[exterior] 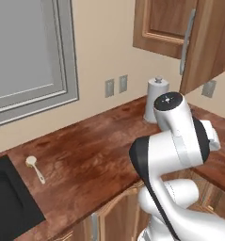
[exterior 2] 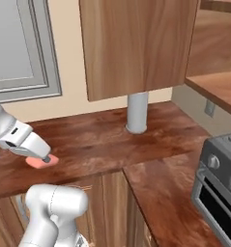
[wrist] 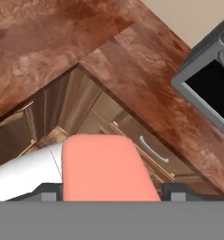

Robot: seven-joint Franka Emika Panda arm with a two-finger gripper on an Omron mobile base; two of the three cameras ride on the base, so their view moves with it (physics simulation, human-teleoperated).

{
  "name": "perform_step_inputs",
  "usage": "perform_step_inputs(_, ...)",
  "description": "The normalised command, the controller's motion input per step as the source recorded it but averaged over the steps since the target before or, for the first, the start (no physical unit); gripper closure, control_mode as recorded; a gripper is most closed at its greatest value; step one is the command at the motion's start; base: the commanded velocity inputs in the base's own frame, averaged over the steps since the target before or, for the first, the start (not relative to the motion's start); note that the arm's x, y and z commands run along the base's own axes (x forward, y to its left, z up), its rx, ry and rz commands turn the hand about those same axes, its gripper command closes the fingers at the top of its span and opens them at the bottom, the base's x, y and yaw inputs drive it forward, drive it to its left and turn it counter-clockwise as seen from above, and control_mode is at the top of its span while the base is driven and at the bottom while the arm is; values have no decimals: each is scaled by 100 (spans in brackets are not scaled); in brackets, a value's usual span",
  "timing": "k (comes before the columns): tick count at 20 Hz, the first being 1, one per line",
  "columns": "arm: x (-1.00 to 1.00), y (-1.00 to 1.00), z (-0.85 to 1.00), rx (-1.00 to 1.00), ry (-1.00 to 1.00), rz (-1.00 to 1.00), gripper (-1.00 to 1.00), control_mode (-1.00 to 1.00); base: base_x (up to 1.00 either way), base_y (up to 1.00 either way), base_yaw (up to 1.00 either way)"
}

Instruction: Locate and retrieve the bar soap and dish brush from the cabinet. Place them next to the sink.

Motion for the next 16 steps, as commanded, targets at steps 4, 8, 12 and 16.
perform_step_inputs(4,0,0,0,0,0,0,100,100,-31,66,32)
perform_step_inputs(8,0,0,0,0,0,0,100,100,-21,72,27)
perform_step_inputs(12,0,0,0,0,0,0,100,100,0,55,20)
perform_step_inputs(16,0,0,0,0,0,0,100,100,0,40,20)
